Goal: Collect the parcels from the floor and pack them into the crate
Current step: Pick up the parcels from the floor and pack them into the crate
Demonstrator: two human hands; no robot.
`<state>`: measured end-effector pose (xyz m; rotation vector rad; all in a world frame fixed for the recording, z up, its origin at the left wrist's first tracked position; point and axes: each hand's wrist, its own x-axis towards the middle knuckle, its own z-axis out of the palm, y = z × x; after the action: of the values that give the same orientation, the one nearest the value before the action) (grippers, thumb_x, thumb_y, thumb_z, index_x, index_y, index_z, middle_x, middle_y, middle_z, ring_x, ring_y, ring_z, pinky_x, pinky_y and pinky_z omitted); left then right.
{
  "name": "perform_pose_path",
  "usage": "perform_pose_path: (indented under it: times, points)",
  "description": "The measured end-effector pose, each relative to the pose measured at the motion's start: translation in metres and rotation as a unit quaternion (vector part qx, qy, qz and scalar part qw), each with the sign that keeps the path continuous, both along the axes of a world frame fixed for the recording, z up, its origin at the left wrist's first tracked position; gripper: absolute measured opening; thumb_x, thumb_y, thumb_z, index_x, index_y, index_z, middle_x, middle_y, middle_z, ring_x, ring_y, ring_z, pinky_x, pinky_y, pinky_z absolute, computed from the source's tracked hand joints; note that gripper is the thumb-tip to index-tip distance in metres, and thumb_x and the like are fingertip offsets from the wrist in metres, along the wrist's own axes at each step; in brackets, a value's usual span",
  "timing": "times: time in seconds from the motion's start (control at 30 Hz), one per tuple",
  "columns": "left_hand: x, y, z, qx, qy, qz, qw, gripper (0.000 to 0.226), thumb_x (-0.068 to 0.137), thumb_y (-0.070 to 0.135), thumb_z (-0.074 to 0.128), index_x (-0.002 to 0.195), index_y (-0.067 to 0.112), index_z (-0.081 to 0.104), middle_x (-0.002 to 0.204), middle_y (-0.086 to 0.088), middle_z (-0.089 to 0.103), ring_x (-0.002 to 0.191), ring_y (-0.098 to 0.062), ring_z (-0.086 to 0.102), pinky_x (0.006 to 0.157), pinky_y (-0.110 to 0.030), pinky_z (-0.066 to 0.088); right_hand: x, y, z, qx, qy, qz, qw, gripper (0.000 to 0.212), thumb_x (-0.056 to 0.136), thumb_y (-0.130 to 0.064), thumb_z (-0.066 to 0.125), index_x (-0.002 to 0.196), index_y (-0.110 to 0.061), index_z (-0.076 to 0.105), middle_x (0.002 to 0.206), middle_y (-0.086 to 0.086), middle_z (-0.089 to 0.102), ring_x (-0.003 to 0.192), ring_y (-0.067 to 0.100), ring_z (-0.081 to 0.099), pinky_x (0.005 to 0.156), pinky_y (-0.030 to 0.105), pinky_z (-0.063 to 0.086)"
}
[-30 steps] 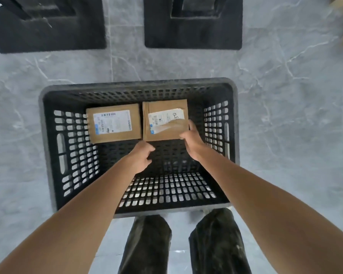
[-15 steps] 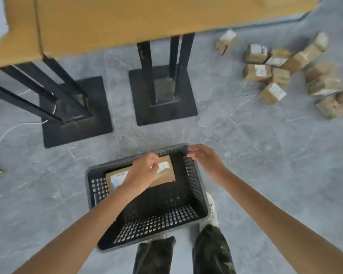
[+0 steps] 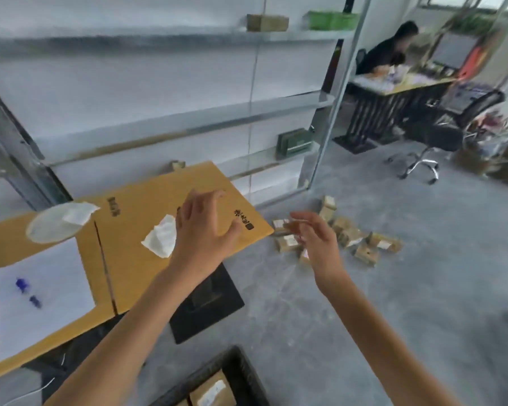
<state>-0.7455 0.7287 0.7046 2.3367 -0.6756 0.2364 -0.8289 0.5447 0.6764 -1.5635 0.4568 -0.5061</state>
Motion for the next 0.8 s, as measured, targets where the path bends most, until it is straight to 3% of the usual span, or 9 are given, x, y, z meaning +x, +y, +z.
perform_pose_path:
  times: [0.17,0.4,0.8]
  points:
    - [-0.007,-0.024,0.017,0.006,0.046,-0.039,0.998,0.062,0.089,0.048,0.046,0.142,0.022,0.025,0.148,0.003,0.025,0.145,-0.019,-0.006,0.117,-0.051,0.006,-0.037,-0.020,0.012,0.084,0.014,-0.071,0.994,0.025,0.098,-0.007,0.040,0.095,-0.018,0.063,0.099,0.012,0.068,0.088,0.017,0.063,0.070,0.022,0.045]
    - [0.012,-0.084,0.006,0.039,0.068,-0.111,0.991,0.070,0.086,0.060,0.040,0.144,0.025,0.022,0.152,0.004,0.019,0.144,-0.017,-0.010,0.116,-0.047,0.008,-0.070,-0.123,-0.001,0.158,0.059,-0.163,0.972,0.027,0.101,-0.021,0.036,0.098,-0.016,0.063,0.090,0.005,0.070,0.087,0.020,0.063,0.086,0.037,0.041]
    - [0.076,-0.308,-0.048,0.046,0.147,-0.085,0.984,0.055,0.090,0.050,0.044,0.138,0.026,0.033,0.147,0.008,0.027,0.143,-0.010,-0.004,0.116,-0.041,0.013,-0.051,-0.408,-0.033,0.171,0.097,-0.247,0.949,0.028,0.099,-0.022,0.037,0.094,-0.019,0.064,0.088,0.003,0.070,0.088,0.018,0.064,0.093,0.039,0.041]
